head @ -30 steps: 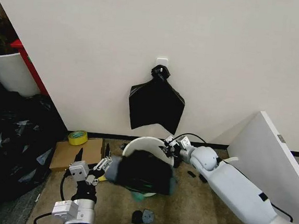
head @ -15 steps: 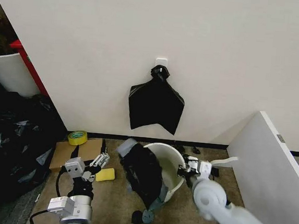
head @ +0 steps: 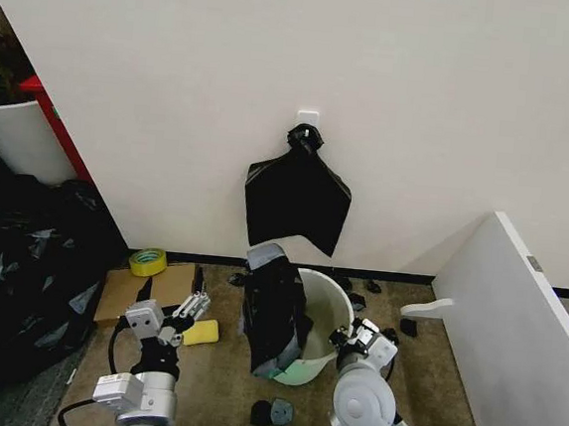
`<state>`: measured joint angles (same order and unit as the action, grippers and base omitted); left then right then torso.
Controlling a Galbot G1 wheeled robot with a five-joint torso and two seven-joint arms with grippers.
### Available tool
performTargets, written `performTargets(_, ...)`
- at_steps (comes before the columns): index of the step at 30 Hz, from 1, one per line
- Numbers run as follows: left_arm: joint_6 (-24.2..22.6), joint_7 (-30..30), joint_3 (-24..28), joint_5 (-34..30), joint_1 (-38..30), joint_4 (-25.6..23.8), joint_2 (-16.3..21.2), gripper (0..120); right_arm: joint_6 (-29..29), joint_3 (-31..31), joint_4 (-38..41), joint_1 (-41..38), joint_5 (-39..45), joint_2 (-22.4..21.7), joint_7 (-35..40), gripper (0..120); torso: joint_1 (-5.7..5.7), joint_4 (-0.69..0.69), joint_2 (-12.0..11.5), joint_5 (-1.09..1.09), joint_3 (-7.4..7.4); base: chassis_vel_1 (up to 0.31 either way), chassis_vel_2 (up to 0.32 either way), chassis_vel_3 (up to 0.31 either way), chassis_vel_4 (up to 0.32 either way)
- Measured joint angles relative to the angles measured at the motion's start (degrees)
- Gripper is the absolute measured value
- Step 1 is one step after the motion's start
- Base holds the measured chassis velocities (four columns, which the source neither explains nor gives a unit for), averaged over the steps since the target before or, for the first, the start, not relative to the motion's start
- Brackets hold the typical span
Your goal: Place the garbage bag over the trash bin.
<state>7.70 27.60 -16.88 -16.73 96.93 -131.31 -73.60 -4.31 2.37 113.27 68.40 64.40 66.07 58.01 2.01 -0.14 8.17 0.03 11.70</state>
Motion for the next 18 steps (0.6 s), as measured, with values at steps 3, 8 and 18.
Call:
performTargets(3, -0.4, 0.1, 0.0, -0.3, -0.4, 0.7, 0.4, 100, -1.6, -1.1, 3.9, 1.6, 0.1, -1.1, 0.4, 32, 0.00, -0.01, 0.0, -0.01, 0.00, 0.000, 0.000, 0.000, 0.000)
performTargets(8, -0.8, 0.6, -0.1, -0.6, -0.4, 2.5, 2.2, 100, -0.6, -0.8, 8.3, 4.3, -11.3, -3.8, -4.6, 49, 0.00, -0.02, 0.0, 0.00, 0.00, 0.000, 0.000, 0.000, 0.000)
performTargets(18, -5.2, 2.3, -2.4, -7.9, -2.3, 5.0, 4.5, 100, -7.3, 5.3, 14.5, 0.8, -20.1, -9.0, -25.3, 87, 0.00, 0.00, 0.0, 0.00, 0.00, 0.000, 0.000, 0.000, 0.000)
